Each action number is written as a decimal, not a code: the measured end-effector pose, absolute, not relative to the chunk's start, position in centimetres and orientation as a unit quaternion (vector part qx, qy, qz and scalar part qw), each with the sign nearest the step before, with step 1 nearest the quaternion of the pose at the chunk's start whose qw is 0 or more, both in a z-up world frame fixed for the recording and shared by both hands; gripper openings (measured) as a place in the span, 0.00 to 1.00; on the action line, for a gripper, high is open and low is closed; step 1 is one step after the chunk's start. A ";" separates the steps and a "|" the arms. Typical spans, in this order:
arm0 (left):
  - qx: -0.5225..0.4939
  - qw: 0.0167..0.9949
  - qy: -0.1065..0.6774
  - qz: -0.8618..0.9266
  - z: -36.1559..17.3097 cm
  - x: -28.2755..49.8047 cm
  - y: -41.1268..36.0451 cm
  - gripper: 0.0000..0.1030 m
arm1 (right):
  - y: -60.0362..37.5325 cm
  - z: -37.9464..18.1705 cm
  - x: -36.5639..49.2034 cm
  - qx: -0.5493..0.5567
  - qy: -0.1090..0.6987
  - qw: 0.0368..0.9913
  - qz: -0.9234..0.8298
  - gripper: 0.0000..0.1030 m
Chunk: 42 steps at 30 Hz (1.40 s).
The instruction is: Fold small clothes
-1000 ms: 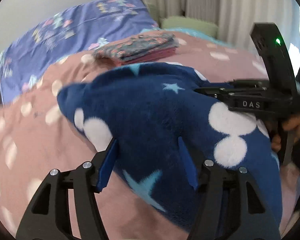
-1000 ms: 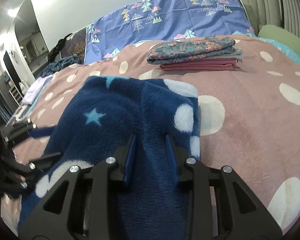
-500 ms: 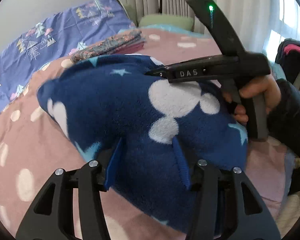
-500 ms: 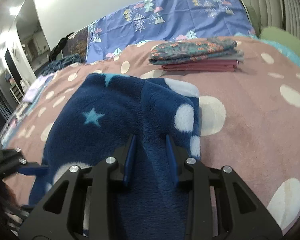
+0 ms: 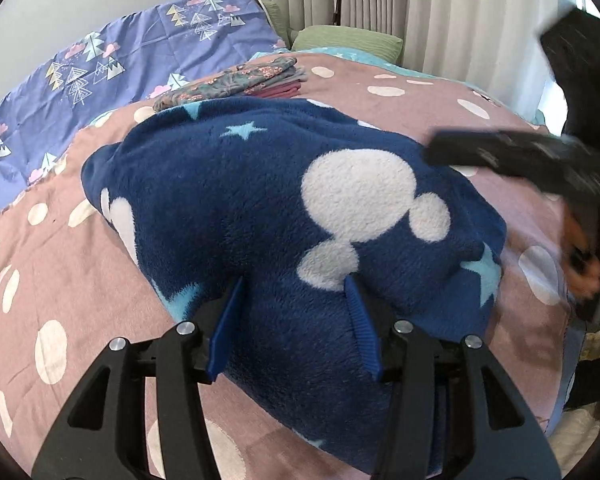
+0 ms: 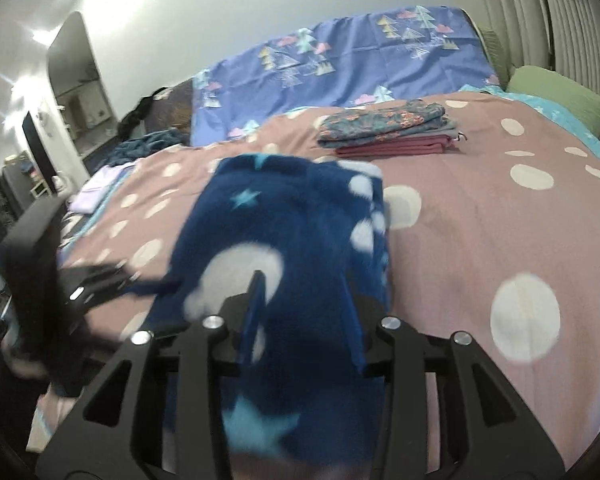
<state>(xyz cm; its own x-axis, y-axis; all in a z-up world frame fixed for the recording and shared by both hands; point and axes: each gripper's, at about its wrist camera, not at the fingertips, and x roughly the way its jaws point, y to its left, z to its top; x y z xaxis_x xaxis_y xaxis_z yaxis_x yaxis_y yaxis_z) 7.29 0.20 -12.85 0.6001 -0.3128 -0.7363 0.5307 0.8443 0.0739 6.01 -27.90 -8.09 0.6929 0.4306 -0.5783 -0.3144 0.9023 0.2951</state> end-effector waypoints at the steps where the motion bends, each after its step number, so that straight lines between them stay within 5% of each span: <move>1: 0.144 0.884 0.376 -0.238 -12.9 7.4 0.1 0.50 | -27.9 -9.0 5.5 0.083 0.353 0.911 0.196 0.54; 5: 0.152 0.890 0.361 -0.232 -13.1 6.8 -0.3 0.50 | -27.5 -13.2 5.6 0.061 0.392 0.901 0.177 0.55; 21: 0.129 0.901 0.335 -0.242 -10.2 3.6 0.4 0.49 | -27.2 -13.0 5.4 0.062 0.393 0.904 0.158 0.57; 27: 0.173 0.892 0.343 -0.237 -14.7 2.0 1.2 0.52 | -26.3 -13.0 5.2 0.038 0.388 0.906 0.163 0.60; 33: 0.175 0.889 0.333 -0.262 -10.1 1.0 0.1 0.52 | -27.2 -13.2 5.3 0.063 0.389 0.904 0.166 0.60; 38: 0.124 0.913 0.300 -0.246 -6.9 5.1 1.4 0.52 | -26.8 -13.1 5.1 0.059 0.383 0.907 0.163 0.60; 42: 0.104 0.900 0.363 -0.216 -10.4 13.5 1.6 0.54 | -27.3 -12.8 4.5 0.071 0.376 0.909 0.166 0.61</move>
<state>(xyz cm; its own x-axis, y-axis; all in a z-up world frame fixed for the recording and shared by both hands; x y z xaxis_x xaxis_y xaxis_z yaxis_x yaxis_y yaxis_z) 13.51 1.56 -10.41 0.6427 -0.3134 -0.6991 0.4648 0.8849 0.0307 4.50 -27.29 -12.84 0.6620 0.3545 -0.6604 -0.2474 0.9350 0.2539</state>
